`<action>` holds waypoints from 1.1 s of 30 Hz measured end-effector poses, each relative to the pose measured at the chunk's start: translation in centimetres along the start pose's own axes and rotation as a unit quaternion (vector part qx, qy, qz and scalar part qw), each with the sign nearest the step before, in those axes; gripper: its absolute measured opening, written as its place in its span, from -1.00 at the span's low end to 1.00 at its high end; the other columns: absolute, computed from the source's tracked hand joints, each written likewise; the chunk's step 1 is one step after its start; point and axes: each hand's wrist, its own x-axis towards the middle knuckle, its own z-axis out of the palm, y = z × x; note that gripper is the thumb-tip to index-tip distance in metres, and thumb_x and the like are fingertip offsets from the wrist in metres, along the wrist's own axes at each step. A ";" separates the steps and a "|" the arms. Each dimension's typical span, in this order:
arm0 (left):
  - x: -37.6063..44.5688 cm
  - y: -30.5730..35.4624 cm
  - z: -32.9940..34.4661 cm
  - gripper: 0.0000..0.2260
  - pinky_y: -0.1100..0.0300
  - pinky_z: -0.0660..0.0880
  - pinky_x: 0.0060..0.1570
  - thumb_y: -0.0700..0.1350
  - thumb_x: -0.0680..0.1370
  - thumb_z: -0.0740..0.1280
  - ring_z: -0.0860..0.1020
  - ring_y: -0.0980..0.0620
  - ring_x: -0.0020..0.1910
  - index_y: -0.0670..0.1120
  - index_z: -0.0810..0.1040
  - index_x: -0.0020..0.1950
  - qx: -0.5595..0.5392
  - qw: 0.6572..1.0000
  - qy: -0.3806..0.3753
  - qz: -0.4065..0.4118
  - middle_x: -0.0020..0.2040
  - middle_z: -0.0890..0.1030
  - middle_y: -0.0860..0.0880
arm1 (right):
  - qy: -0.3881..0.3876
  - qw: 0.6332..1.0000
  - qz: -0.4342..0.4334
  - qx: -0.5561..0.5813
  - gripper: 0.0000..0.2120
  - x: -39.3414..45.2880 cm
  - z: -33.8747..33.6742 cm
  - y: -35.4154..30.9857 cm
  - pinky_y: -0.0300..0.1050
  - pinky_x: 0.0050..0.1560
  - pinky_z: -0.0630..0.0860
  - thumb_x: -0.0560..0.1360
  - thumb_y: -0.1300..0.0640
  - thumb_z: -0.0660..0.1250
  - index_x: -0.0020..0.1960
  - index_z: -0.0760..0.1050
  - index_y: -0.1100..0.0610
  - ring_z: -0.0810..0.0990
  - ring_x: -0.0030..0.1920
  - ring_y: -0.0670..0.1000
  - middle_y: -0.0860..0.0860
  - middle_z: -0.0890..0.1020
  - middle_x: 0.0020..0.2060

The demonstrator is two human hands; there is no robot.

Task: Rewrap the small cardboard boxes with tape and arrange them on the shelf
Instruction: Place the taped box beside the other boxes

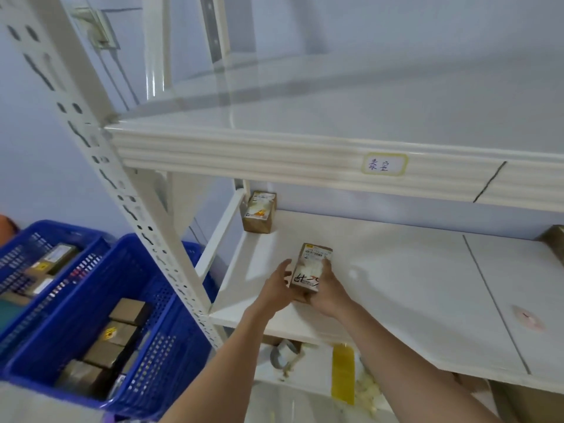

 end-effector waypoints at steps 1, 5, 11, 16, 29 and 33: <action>0.1 -0.5 -0.3 -0.25 0.10 0.51 0.25 -0.12 0.42 0.56 0.52 -0.04 0.30 0.05 0.31 0.55 0.021 1.000 0.017 0.001 0.33 0.54 -0.01 | -0.003 1.000 0.003 -0.024 0.23 2.2 1.2 1.6 0.03 0.25 0.55 0.22 -0.24 0.54 0.58 -0.23 -0.08 0.56 0.23 0.12 0.11 0.44 0.37; 0.4 -1.0 -0.4 -0.53 0.24 0.36 0.27 -0.19 0.48 0.48 0.48 -0.07 0.33 -0.03 0.56 0.39 0.207 0.967 0.085 0.125 0.37 0.53 -0.07 | 0.052 0.983 -0.029 -0.176 -0.14 -0.9 -0.1 -1.6 0.13 0.31 0.47 0.47 -0.04 0.43 0.59 0.00 0.01 0.45 0.33 0.22 0.16 0.28 0.44; 0.5 -0.8 1.2 -0.46 0.13 0.35 0.41 -0.32 0.54 0.23 0.29 -0.04 0.51 -0.08 0.40 0.53 0.349 0.911 0.074 0.207 0.53 0.38 -0.05 | 0.158 0.943 -0.098 -0.278 -0.58 -1.2 -0.6 -1.6 0.00 0.28 0.45 0.61 0.23 0.18 0.46 0.33 0.14 0.43 0.34 0.15 0.11 0.40 0.41; 0.2 -2.5 2.3 -0.32 0.14 -0.05 0.59 -0.31 0.56 0.19 0.05 -0.05 0.62 -0.10 0.05 0.65 0.388 0.898 0.076 0.195 0.65 0.07 -0.04 | 0.098 0.953 -0.103 -0.268 -0.34 -1.2 0.3 0.0 -0.04 0.61 -0.03 0.65 0.21 0.13 0.64 -0.12 0.19 -0.06 0.63 0.11 0.10 -0.06 0.64; 7.0 0.1 -0.6 -0.33 -0.18 -0.26 0.56 -0.07 0.67 0.14 -0.23 -0.04 0.63 -0.12 -0.20 0.65 0.531 0.840 0.075 0.087 0.66 -0.18 -0.04 | 0.060 0.939 -0.099 -0.324 -0.15 6.4 0.0 -4.5 0.00 0.60 -0.23 0.59 0.05 0.25 0.63 -0.24 0.22 -0.20 0.62 0.06 0.11 -0.18 0.63; 9.4 0.3 -1.8 -0.37 -0.25 -0.23 0.54 -0.02 0.68 0.11 -0.18 -0.03 0.63 -0.12 -0.13 0.66 0.542 0.829 0.101 0.096 0.67 -0.09 -0.05 | 0.049 0.945 -0.090 -0.311 -0.12 9.3 0.1 -5.9 -0.03 0.60 -0.20 0.58 0.05 0.27 0.63 -0.26 0.22 -0.20 0.62 0.07 0.11 -0.20 0.62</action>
